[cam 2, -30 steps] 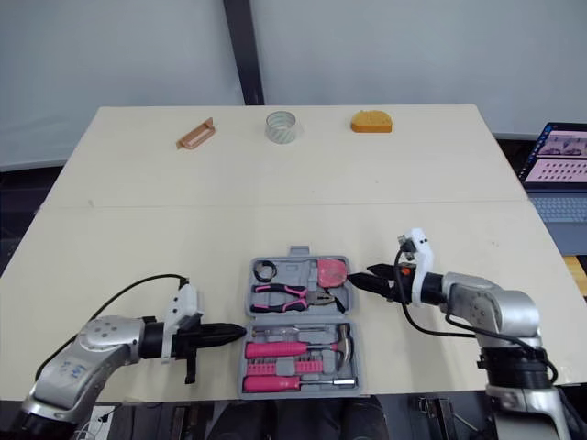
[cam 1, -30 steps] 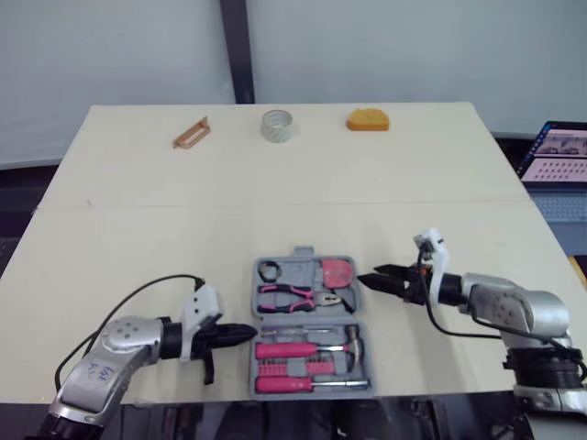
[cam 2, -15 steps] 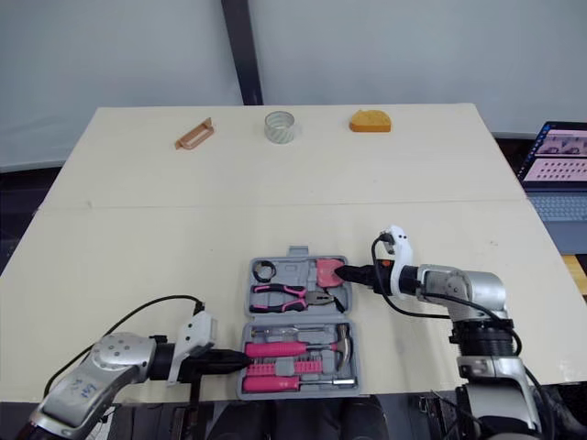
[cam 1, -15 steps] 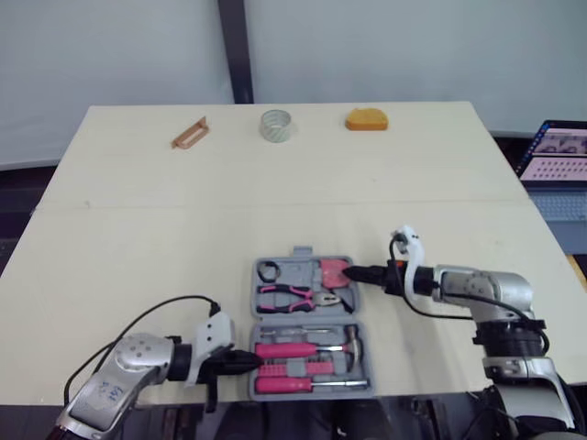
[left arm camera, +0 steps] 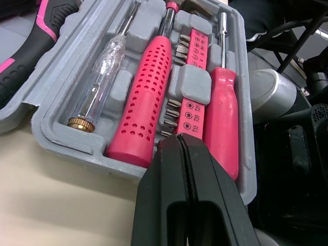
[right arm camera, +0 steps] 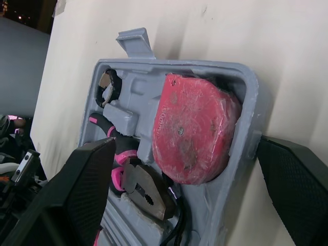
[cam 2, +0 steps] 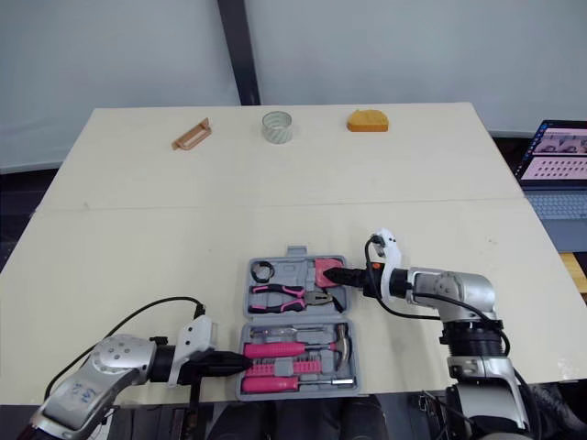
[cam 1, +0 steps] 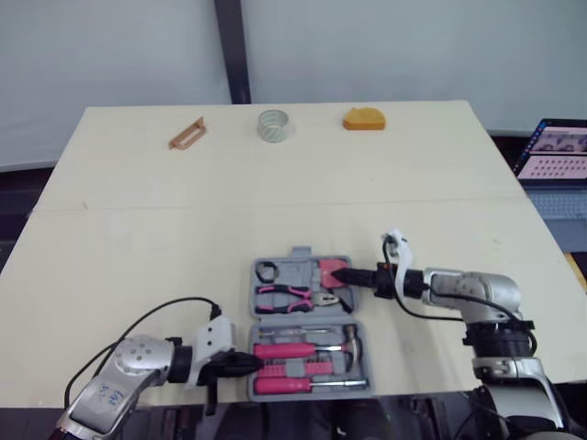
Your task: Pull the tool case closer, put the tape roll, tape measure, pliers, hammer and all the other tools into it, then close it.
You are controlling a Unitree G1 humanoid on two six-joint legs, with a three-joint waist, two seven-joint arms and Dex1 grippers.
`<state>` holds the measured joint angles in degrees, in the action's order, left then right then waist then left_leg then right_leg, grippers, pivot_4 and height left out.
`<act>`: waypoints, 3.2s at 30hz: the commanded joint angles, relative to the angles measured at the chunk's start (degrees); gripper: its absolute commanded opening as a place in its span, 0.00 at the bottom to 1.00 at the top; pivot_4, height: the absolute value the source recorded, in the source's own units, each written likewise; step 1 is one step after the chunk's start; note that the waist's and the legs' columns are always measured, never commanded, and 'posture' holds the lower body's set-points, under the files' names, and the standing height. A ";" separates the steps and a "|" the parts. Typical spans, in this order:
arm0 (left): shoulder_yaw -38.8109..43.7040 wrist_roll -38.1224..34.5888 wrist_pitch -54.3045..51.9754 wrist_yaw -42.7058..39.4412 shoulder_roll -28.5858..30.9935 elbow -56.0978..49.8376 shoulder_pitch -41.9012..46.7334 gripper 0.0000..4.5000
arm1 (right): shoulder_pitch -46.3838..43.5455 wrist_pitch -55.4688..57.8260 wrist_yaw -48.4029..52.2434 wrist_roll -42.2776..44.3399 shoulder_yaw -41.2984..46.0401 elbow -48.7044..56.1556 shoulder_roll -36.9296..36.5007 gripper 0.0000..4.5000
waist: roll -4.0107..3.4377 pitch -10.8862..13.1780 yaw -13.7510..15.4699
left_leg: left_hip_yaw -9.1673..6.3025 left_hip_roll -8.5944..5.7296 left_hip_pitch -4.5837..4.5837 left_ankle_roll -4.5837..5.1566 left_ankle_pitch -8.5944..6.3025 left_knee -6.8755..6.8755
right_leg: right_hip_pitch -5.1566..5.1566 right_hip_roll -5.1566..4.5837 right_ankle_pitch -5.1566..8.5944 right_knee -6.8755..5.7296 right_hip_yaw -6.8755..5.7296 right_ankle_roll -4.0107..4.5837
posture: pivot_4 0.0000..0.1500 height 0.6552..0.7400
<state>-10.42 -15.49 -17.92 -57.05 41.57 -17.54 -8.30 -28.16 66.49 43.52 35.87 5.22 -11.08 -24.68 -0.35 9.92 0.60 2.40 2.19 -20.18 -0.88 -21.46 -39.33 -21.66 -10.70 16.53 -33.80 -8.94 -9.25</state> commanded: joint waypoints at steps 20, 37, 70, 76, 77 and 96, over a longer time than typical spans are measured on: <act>0.38 0.04 -0.18 0.57 -0.24 2.73 -1.47 0.00 | 1.41 -1.48 8.95 6.02 1.10 7.50 -3.02 0.99 | -0.02 0.01 -0.69 | 0.01 0.00 0.00 0.00 0.00 0.09 | -0.05 0.00 0.00 0.01 0.00 0.00 | 1.00 1.00; 0.39 -0.57 -2.20 1.17 -1.57 2.59 -0.12 0.00 | 3.11 -1.03 14.12 10.84 -0.22 14.72 -7.25 0.99 | -0.03 0.02 -0.65 | 0.01 0.00 0.00 -0.01 0.01 0.08 | -0.05 0.00 0.00 0.01 0.00 0.00 | 1.00 1.00; 20.15 -12.01 -9.72 -0.51 6.12 -5.97 -10.43 0.00 | 13.80 -2.82 23.57 14.26 -6.75 31.79 -21.92 0.99 | -0.01 0.03 -0.10 | -0.01 0.02 -0.04 -0.03 -0.01 0.09 | -0.04 0.00 0.00 0.12 -0.02 0.01 | 1.00 1.00; 30.64 -16.89 -12.18 4.08 4.07 -1.17 -4.05 0.09 | 15.80 -9.54 21.84 11.57 0.46 26.92 -23.92 1.00 | 0.00 0.03 0.84 | 0.00 0.02 -0.03 -0.03 -0.01 0.04 | -0.02 0.00 -0.01 0.09 0.00 0.03 | 1.00 1.00; 32.34 -17.44 -12.74 4.39 4.16 -0.36 -3.59 0.12 | 16.22 -11.29 21.23 10.48 2.19 25.62 -24.42 1.00 | 0.02 0.04 0.81 | 0.00 0.02 -0.03 -0.03 -0.01 0.04 | -0.02 0.00 -0.01 0.10 0.00 0.03 | 1.00 1.00; 41.75 -10.29 -1.45 1.25 8.64 19.46 -4.08 0.99 | 28.67 -37.90 25.84 -5.48 13.25 2.98 -30.79 1.00 | 0.06 0.06 0.57 | 0.19 0.04 0.03 -0.04 -0.01 0.13 | -0.04 0.03 -0.01 0.16 0.01 0.03 | 1.00 1.00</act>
<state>30.44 -26.50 -20.74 -55.52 49.38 1.49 -12.12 0.47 30.69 67.91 31.25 16.73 -7.24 -54.21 -0.30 9.99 1.18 2.59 2.23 -20.15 -0.91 -21.47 -39.20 -21.71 -10.67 16.52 -33.65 -8.93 -9.22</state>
